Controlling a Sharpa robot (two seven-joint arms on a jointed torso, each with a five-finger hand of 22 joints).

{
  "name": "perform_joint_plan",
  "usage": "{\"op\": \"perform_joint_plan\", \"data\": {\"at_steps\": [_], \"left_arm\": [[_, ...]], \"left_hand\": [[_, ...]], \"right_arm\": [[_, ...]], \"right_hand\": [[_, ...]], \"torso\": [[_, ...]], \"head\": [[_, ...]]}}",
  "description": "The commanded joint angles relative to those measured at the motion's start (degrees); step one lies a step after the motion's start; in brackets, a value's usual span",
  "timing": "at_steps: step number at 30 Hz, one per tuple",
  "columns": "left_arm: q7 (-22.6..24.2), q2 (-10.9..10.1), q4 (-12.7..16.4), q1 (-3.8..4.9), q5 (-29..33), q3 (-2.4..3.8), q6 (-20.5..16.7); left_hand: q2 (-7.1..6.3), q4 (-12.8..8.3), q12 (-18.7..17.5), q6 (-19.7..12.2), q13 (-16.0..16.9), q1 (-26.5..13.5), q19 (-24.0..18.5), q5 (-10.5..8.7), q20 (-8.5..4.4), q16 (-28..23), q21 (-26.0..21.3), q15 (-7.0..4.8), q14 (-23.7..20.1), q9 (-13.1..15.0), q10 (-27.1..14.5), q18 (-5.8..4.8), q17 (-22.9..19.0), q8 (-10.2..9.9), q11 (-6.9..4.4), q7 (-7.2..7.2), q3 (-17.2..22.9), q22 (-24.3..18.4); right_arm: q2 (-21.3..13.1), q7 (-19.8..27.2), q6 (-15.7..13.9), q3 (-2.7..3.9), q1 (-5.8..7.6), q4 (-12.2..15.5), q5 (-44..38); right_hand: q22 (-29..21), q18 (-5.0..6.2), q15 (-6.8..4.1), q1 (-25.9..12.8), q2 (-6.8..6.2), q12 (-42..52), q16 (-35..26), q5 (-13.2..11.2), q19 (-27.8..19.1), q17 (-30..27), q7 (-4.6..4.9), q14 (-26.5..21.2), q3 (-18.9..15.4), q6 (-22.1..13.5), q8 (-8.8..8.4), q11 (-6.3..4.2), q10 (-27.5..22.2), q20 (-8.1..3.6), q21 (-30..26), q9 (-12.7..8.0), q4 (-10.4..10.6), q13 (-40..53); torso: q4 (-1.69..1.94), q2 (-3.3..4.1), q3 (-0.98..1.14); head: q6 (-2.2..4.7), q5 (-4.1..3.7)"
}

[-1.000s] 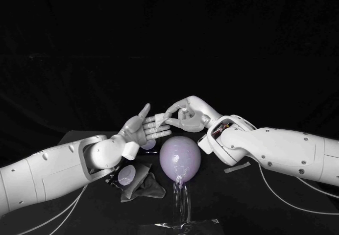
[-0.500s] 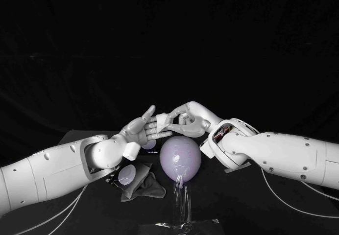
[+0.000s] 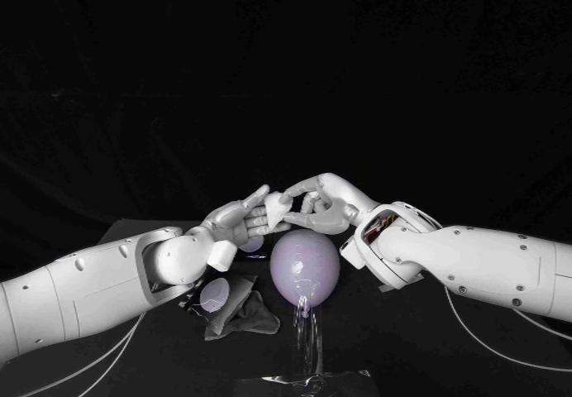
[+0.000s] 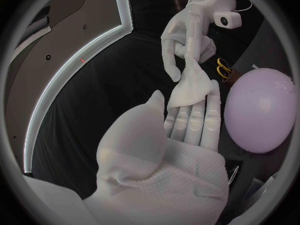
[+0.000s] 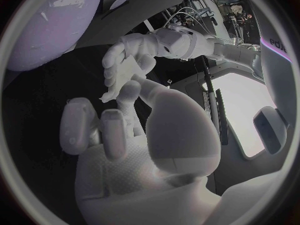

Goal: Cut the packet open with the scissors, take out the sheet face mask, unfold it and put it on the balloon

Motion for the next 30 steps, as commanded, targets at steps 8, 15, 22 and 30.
{"op": "perform_joint_plan", "data": {"at_steps": [8,15,22,30], "left_arm": [[1.07,0.07,0.02,0.05,-2.75,0.08,-0.86],[2.11,0.02,-0.12,0.05,-3.70,0.08,-1.68],[3.62,-0.12,-0.23,0.05,-5.12,0.08,-2.84],[5.39,-0.43,-0.25,0.05,-9.70,0.08,-3.28]], "left_hand": [[-2.82,-5.36,-0.53,3.26,-0.20,10.61,0.82,0.24,-1.03,0.01,-0.39,-0.51,0.66,-1.30,0.39,0.92,-0.52,-0.13,-0.63,2.14,6.16,0.19],[-5.32,-6.57,-0.52,6.08,-0.22,12.51,0.67,0.23,-1.75,-0.12,0.21,-0.94,1.66,-2.41,1.56,0.74,-1.27,-0.23,-1.02,1.75,14.62,0.54],[-7.03,-7.04,-0.55,8.74,-0.21,9.57,1.63,0.12,-2.42,0.22,2.53,-1.94,4.23,-2.58,4.41,0.24,-1.65,0.82,-1.92,0.96,26.31,1.60],[-9.21,-9.14,-0.60,9.17,-0.20,5.51,0.98,0.20,-3.10,-0.08,4.73,-1.88,4.99,-2.60,4.99,0.37,-1.93,1.55,-2.03,0.58,33.20,2.72]], "right_arm": [[-0.68,0.11,0.39,-0.05,-0.18,0.65,-1.52],[-1.96,0.59,-0.56,-0.06,-0.28,1.41,-1.57],[-4.51,2.17,-2.00,-0.07,-0.33,2.35,0.65],[-6.48,4.29,-5.67,-0.04,-0.34,3.22,4.92]], "right_hand": [[9.60,0.83,0.41,0.23,-0.47,-2.25,-0.55,0.10,-0.77,6.65,-0.19,2.39,-0.48,0.43,-0.43,-0.02,-1.41,0.29,-0.90,-0.22,-0.15,-1.23],[9.38,1.02,0.41,0.44,-0.53,-3.53,-1.07,0.10,-1.24,5.96,-0.27,2.00,-0.51,0.69,-0.56,-0.05,-2.14,0.40,-1.69,-0.35,-0.28,-1.96],[9.50,1.00,0.28,1.21,-0.14,-4.26,-1.31,0.11,-1.08,5.68,-0.56,1.73,-0.09,0.99,-0.85,-0.27,-2.80,0.49,-1.37,-0.59,-0.66,-2.48],[10.57,0.30,0.34,1.38,1.76,-0.80,-0.02,0.34,0.98,7.26,-0.15,2.62,0.89,2.92,-0.52,-0.03,-1.18,0.57,2.06,-0.70,-0.16,-0.90]], "torso": [[0.00,0.00,0.00],[0.02,-0.01,-0.02],[0.02,-0.01,-0.01],[0.00,0.01,0.03]], "head": [[-0.04,-0.11],[-0.12,-0.14],[-0.27,0.03],[-0.38,0.21]]}}
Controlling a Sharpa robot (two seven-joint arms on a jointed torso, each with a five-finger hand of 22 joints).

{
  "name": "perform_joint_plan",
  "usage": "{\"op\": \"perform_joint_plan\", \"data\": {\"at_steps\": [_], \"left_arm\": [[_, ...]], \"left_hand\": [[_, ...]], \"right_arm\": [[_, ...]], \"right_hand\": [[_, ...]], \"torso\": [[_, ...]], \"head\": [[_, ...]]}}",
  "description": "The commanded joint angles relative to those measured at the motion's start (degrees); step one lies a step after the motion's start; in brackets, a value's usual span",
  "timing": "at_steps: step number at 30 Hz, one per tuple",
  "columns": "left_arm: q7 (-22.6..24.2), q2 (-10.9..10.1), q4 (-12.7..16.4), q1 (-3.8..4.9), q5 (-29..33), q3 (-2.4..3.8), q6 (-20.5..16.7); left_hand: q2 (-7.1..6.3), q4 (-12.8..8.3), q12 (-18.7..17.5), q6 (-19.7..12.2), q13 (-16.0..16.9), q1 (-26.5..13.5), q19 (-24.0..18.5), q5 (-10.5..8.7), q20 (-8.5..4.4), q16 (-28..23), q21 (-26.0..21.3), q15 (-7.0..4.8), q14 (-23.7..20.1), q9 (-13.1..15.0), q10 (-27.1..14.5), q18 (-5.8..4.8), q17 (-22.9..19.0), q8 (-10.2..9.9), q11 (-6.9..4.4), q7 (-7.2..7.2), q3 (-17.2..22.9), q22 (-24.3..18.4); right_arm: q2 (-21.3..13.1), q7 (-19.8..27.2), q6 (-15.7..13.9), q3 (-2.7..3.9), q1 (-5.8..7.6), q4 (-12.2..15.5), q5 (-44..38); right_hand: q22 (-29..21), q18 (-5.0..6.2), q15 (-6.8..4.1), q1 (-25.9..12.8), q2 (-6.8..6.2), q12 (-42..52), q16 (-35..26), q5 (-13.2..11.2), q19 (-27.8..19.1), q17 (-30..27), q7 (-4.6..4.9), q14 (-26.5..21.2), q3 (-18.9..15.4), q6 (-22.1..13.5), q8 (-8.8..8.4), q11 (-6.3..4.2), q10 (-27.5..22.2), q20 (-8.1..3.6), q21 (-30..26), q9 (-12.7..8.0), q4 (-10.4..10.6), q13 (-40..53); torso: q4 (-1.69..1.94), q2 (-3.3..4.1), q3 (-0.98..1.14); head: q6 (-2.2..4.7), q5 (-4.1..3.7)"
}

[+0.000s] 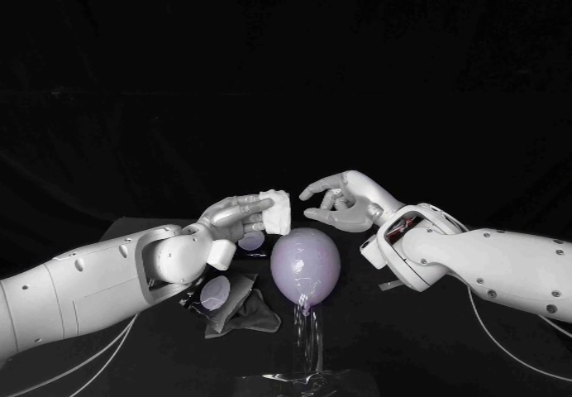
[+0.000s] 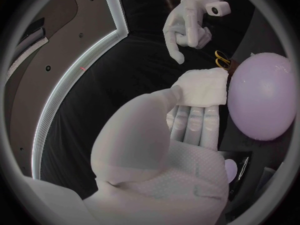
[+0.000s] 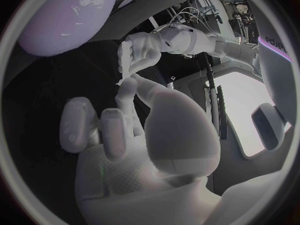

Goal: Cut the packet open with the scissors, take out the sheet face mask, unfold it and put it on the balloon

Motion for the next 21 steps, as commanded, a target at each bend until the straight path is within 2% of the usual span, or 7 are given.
{"op": "perform_joint_plan", "data": {"at_steps": [1,5,12,17,21], "left_arm": [[2.79,-0.07,0.09,0.06,-4.52,0.08,-0.53],[3.15,-0.23,0.22,0.07,-5.58,0.07,-0.56],[3.32,-0.30,0.42,0.07,-6.22,0.07,-0.40],[3.57,-0.34,0.47,0.07,-7.87,0.07,-0.15],[4.08,-0.38,0.46,0.07,-10.25,0.07,0.07]], "left_hand": [[-0.20,-0.39,-0.21,0.41,-0.04,-1.04,-0.24,0.25,-0.28,-0.12,0.48,-0.11,0.36,0.00,0.34,0.13,-0.09,0.35,-0.06,-0.01,1.02,0.24],[-0.28,-0.65,-0.23,0.41,-0.04,-1.56,-0.44,0.22,-0.29,-0.19,0.74,-0.07,0.33,0.03,0.25,0.11,-0.13,0.45,-0.03,0.02,1.49,0.38],[-0.43,-0.83,-0.24,0.38,-0.04,-1.87,-0.55,0.21,-0.29,-0.23,0.89,-0.05,0.31,0.03,0.19,0.09,-0.15,0.49,0.00,0.05,1.68,0.47],[-0.55,-1.03,-0.23,0.37,-0.04,-2.14,-0.63,0.21,-0.30,-0.26,1.06,-0.04,0.30,0.04,0.15,0.08,-0.16,0.54,0.02,0.10,1.84,0.55],[-0.48,-1.11,-0.24,0.34,-0.04,-2.56,-0.78,0.20,-0.26,-0.31,1.24,0.02,0.27,0.04,0.10,0.03,-0.19,0.57,0.06,0.12,2.04,0.65]], "right_arm": [[-0.41,2.49,-3.41,0.05,-0.03,0.33,3.39],[-0.55,2.17,-3.90,0.06,-0.03,0.44,3.95],[-0.12,1.00,-4.27,0.07,-0.03,0.60,3.22],[1.02,-1.14,-4.97,0.07,-0.04,0.24,3.30],[2.17,-2.79,-5.32,0.08,-0.04,-0.17,5.29]], "right_hand": [[10.65,0.26,0.25,-0.15,0.83,1.07,0.55,0.45,0.88,7.40,0.14,2.80,0.47,0.64,0.02,-0.04,0.68,-0.02,0.99,-0.13,0.21,0.51],[11.34,-0.20,-0.10,-0.51,1.43,4.22,1.56,1.70,2.30,8.66,-0.48,3.53,0.94,2.59,0.55,-0.52,2.00,-0.17,3.34,-0.17,0.61,2.01],[11.74,-0.49,-0.31,-0.86,1.54,6.49,2.19,2.68,3.11,9.48,-0.72,3.96,1.09,3.20,0.57,-0.74,2.87,-0.37,4.72,-0.31,0.85,3.14],[11.92,-0.64,-0.41,-2.95,1.91,8.73,2.66,5.71,3.54,10.07,-0.79,4.29,0.79,3.22,0.11,-0.78,3.67,-0.55,5.43,-0.69,2.61,4.22],[12.12,-0.79,-0.51,-3.65,2.06,11.18,3.25,5.89,3.95,10.91,-0.95,4.62,0.51,3.55,0.10,-0.89,4.53,-0.62,6.15,-0.76,3.29,5.55]], "torso": [[-0.03,0.01,0.02],[-0.02,0.03,0.03],[-0.01,0.04,-0.01],[0.03,0.03,-0.01],[0.06,0.04,0.03]], "head": [[-0.12,0.04],[-0.28,0.04],[-0.39,0.00],[-0.35,-0.06],[-0.35,-0.08]]}}
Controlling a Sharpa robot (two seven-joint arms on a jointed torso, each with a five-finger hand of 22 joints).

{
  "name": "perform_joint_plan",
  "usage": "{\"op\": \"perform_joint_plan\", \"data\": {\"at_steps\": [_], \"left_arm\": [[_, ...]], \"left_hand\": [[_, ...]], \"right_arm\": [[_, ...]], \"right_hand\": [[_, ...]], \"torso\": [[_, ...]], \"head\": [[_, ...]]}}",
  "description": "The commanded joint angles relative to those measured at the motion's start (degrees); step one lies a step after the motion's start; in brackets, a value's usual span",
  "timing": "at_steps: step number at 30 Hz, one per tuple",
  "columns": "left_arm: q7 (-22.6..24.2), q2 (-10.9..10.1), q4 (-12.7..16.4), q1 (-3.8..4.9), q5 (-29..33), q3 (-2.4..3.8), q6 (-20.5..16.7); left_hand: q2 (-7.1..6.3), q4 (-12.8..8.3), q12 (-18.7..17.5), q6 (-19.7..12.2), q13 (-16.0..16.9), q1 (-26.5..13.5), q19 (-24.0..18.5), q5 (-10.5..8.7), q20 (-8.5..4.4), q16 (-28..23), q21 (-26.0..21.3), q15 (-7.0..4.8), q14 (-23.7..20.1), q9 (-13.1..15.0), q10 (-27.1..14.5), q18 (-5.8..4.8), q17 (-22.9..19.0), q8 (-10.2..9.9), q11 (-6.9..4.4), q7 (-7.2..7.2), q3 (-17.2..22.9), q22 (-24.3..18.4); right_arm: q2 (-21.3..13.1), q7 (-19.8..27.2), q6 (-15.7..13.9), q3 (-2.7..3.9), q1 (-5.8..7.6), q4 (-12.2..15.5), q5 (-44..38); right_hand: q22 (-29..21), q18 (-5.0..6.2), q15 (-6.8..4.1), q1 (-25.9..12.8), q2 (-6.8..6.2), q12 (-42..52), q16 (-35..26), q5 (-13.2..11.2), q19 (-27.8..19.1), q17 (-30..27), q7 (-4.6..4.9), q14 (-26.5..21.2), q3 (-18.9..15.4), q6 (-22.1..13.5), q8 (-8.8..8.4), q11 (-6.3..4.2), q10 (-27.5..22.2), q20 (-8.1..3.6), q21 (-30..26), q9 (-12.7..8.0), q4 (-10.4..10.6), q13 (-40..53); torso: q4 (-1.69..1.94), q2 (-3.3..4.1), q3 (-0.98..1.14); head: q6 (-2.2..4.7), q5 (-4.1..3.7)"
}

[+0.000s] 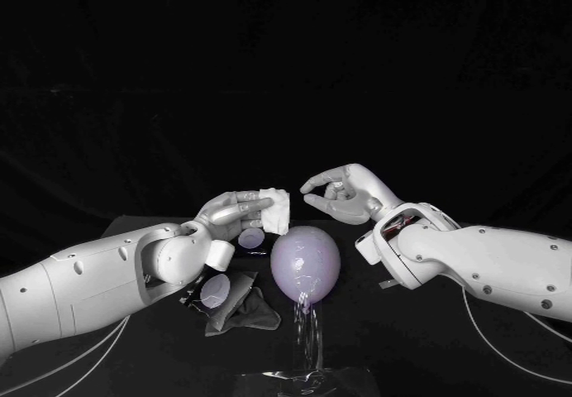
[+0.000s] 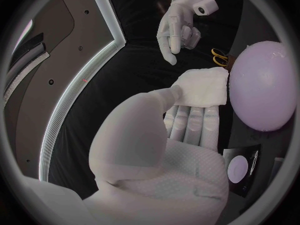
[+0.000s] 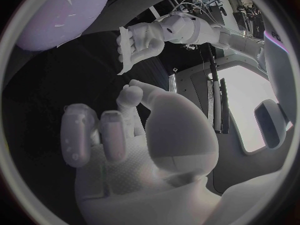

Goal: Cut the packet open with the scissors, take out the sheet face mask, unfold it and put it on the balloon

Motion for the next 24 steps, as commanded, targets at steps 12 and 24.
{"op": "perform_joint_plan", "data": {"at_steps": [12,24], "left_arm": [[3.01,-0.02,0.24,0.06,-7.89,0.07,0.42],[3.55,-0.08,0.52,0.06,-9.01,0.07,0.60]], "left_hand": [[0.08,-0.60,-0.19,0.35,-0.03,-1.14,-0.76,0.20,-0.02,-0.33,0.80,-0.06,0.30,0.09,0.14,0.20,-0.09,0.32,-0.03,-0.02,0.80,0.35],[0.09,-0.91,-0.19,0.40,-0.03,-1.23,-0.85,0.20,-0.05,-0.34,1.02,-0.08,0.31,0.10,0.17,0.19,-0.09,0.32,-0.08,-0.12,0.94,0.47]], "right_arm": [[3.74,-7.72,-0.82,0.05,-0.10,-1.73,1.49],[4.81,-11.50,0.02,0.05,-0.16,-2.72,-0.64]], "right_hand": [[11.92,-0.60,-0.49,-2.66,-0.60,3.35,0.62,-1.77,0.79,11.02,-0.11,4.73,-1.56,0.39,-0.77,-0.04,0.96,-0.29,-0.17,-0.45,2.08,2.02],[11.82,-0.53,-0.42,-2.97,-1.12,3.14,0.45,-3.44,0.63,10.76,-0.01,4.64,-2.30,0.06,-1.19,0.05,0.61,-0.22,-0.46,-0.71,2.66,1.94]], "torso": [[0.07,-0.02,-0.03],[0.02,-0.04,-0.02]], "head": [[0.05,-0.22],[-0.05,-0.26]]}}
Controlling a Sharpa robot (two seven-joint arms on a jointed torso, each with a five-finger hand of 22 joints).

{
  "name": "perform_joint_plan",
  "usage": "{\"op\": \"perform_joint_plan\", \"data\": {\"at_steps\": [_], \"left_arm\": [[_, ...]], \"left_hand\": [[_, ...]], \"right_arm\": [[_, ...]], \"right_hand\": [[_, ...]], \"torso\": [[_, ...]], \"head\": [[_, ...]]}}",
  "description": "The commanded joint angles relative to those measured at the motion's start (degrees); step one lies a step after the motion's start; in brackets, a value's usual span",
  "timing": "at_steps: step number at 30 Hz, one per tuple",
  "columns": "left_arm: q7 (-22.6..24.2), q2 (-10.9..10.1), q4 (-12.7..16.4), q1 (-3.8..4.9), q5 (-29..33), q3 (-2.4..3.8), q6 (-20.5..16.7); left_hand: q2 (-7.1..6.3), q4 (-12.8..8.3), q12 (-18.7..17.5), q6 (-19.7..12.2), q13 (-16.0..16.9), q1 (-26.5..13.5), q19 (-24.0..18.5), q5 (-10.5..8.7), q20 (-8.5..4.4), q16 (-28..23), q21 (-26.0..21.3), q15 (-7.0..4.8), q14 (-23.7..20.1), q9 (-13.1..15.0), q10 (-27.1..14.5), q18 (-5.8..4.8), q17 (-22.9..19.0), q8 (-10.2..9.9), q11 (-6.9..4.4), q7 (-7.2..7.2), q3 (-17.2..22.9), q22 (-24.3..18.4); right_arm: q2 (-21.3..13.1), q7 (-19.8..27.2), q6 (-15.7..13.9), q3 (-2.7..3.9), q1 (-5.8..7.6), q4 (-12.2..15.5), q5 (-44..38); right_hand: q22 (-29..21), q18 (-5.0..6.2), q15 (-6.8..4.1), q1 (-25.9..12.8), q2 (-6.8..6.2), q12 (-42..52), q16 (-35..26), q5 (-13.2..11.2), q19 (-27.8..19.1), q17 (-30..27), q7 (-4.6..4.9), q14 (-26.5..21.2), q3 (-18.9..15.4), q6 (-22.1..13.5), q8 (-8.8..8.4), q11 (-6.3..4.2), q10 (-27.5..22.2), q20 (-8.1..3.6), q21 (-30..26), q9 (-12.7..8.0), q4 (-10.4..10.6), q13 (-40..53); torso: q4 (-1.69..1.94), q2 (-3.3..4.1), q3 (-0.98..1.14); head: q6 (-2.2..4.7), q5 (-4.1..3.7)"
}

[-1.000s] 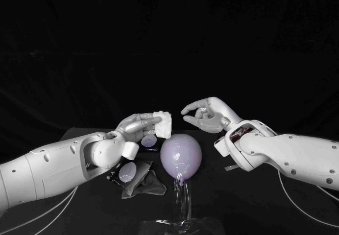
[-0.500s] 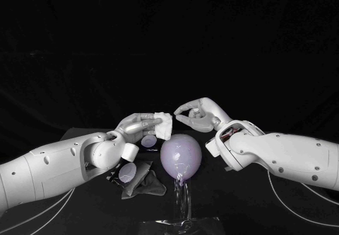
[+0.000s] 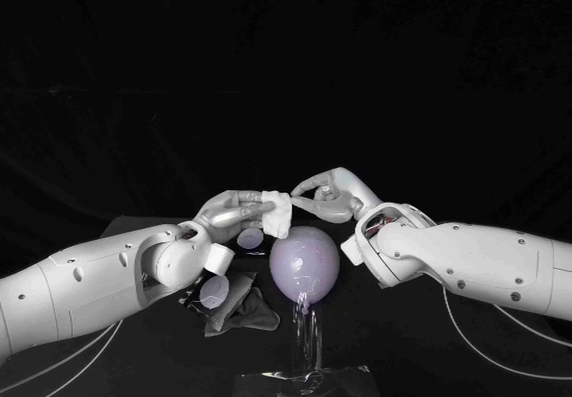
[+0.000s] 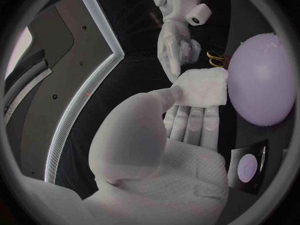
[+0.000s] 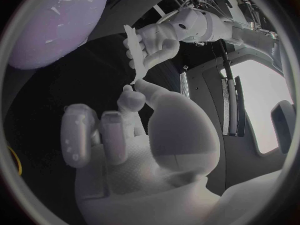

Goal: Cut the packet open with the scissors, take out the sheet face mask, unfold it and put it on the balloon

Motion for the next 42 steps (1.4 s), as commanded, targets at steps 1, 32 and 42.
{"op": "perform_joint_plan", "data": {"at_steps": [1,32,42], "left_arm": [[1.46,0.03,0.19,0.06,-1.26,0.08,0.61],[1.50,0.03,0.02,0.06,-1.70,0.08,0.65],[1.70,0.03,0.13,0.06,-1.69,0.08,1.16]], "left_hand": [[-0.12,-0.33,-0.19,0.44,-0.04,-0.56,-0.44,0.21,-0.05,-0.34,0.18,-0.10,0.32,0.07,0.17,0.61,-0.10,0.39,-0.08,-0.08,-0.08,0.05],[0.29,-0.89,-0.17,0.52,-0.03,-0.83,-0.67,0.20,-0.12,-0.30,0.78,-0.16,0.45,0.06,0.32,0.58,-0.08,0.35,-0.18,-0.27,0.36,0.39],[0.61,-0.90,-0.20,0.45,-0.04,-1.12,-0.82,0.19,-0.10,-0.31,0.98,-0.13,0.46,0.05,0.30,0.54,-0.09,0.30,-0.17,-0.28,0.53,0.50]], "right_arm": [[0.14,-2.64,0.69,0.04,-0.03,-0.04,-1.98],[-1.05,2.59,5.53,0.05,-0.11,1.01,7.29],[-0.89,0.92,8.71,0.05,-0.11,-0.01,9.37]], "right_hand": [[11.78,-0.50,-0.07,-0.26,-0.20,-0.35,-0.33,-0.37,0.42,10.81,0.29,4.74,-0.14,-0.25,-0.43,0.08,-0.36,-0.01,-0.26,-0.08,0.32,0.05],[12.18,-0.80,-0.34,-5.27,2.43,2.23,0.60,3.74,1.12,12.15,-0.26,5.19,-2.12,1.63,-0.37,-0.22,0.47,-0.27,1.09,-0.43,7.32,1.48],[12.12,-0.76,-0.25,-5.60,2.35,2.12,0.53,3.37,1.01,12.04,-0.12,5.15,-2.54,1.23,-0.70,-0.10,0.37,-0.20,0.91,-0.60,7.97,1.44]], "torso": [[-0.02,-0.02,0.01],[-0.08,-0.03,0.03],[-0.05,-0.05,0.01]], "head": [[-0.10,0.04],[-0.28,0.07],[-0.33,-0.06]]}}
